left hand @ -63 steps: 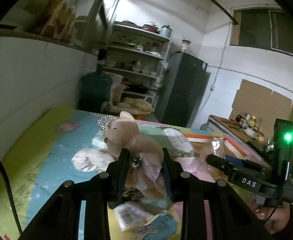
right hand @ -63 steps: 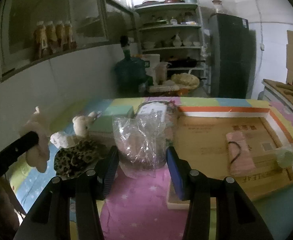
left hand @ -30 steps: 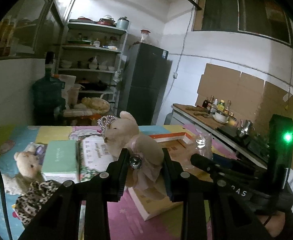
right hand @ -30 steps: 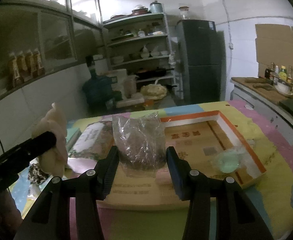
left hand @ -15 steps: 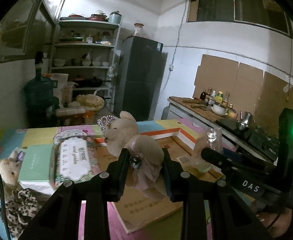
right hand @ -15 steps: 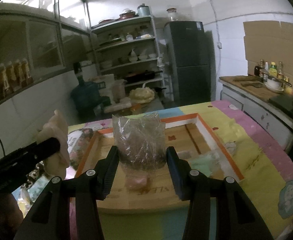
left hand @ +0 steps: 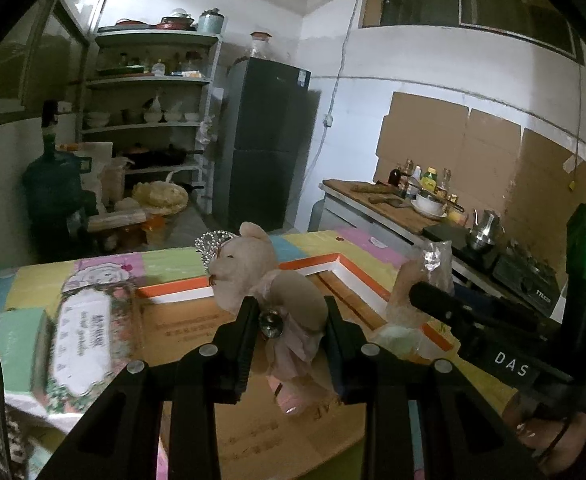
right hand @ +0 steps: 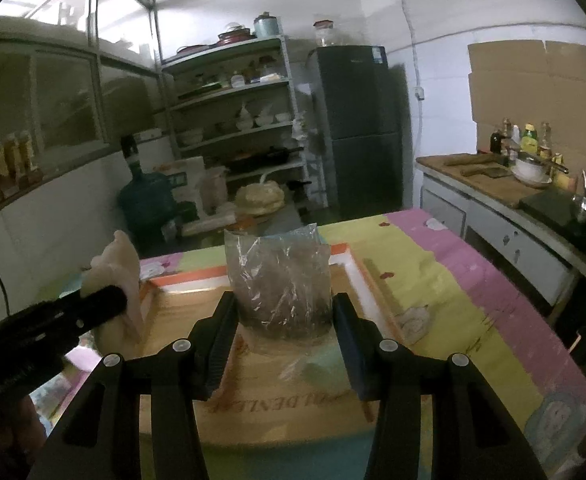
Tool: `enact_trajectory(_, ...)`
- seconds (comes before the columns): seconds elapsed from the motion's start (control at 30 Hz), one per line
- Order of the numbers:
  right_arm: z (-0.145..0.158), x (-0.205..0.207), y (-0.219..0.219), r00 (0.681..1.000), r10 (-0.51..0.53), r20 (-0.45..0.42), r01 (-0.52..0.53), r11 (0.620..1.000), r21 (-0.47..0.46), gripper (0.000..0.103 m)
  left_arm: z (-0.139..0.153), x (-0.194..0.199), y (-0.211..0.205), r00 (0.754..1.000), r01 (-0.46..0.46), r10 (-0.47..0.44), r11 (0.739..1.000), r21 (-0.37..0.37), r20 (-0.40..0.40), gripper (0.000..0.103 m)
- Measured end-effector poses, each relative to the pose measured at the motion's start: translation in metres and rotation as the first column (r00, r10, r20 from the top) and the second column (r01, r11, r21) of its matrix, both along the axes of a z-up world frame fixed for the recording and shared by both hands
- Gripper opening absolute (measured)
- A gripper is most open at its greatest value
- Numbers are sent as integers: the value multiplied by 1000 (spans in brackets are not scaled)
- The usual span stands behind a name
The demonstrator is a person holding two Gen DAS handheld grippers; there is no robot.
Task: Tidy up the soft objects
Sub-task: 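Carry the bunny plush and clear bag over the cardboard box with both tools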
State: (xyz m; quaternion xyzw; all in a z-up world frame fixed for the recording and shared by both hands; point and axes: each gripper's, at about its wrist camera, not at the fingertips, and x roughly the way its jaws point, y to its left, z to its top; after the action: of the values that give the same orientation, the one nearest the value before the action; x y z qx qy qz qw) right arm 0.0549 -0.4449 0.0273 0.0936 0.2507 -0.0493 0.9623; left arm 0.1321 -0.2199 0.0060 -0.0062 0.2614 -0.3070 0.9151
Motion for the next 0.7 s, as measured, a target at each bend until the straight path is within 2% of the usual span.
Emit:
enact_trajectory(0.43, -8, 29, -32, 1000, -2, -31, 1, 1000, -3, 50, -15, 33, -38, 998, 17, -15, 999, 30, -63, 32)
enact_trajectory(0.7, -21, 50, -42, 997, 22, -78, -23, 1000, -5, 50, -23, 52, -58, 993, 32, -27, 998, 45, -113, 32)
